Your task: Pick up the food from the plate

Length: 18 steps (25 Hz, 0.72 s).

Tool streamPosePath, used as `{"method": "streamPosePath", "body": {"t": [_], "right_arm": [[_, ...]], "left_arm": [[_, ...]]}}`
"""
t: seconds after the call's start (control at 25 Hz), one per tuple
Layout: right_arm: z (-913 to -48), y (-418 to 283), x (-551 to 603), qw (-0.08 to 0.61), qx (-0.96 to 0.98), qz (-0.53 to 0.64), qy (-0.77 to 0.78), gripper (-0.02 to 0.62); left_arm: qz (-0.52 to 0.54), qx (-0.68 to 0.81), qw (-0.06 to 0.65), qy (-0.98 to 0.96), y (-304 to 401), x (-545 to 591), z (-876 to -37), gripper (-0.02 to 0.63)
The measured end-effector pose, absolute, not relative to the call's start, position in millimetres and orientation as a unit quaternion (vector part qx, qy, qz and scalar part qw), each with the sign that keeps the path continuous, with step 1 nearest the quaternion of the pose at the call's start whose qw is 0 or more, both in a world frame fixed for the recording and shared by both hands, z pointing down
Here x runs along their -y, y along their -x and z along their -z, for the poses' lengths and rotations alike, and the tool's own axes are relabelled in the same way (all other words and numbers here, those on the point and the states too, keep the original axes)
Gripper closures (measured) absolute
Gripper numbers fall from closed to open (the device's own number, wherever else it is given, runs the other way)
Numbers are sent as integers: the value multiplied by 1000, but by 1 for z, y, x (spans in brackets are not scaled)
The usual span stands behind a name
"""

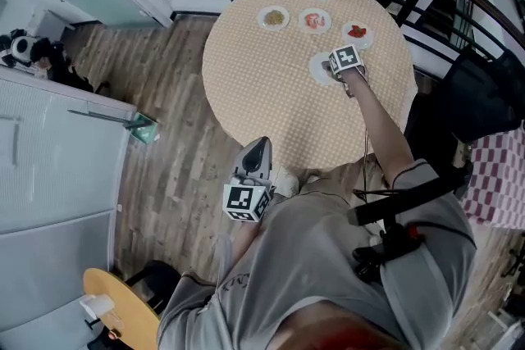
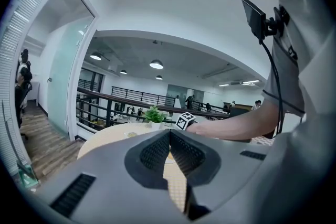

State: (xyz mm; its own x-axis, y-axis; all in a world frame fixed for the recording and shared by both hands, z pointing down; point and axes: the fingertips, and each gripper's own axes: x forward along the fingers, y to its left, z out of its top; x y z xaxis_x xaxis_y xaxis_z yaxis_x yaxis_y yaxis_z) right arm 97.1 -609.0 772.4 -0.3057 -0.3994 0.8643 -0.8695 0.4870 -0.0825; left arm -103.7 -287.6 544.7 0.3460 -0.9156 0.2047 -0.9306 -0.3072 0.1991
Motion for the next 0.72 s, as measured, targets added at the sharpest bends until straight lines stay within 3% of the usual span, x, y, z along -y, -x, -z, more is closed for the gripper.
{"method": "streamPosePath", "body": {"t": [0.72], "right_arm": [[-877, -108, 635, 478, 693, -337, -423, 219]], "left_arm": [[-36, 597, 160, -786, 105, 286, -559, 595]]}}
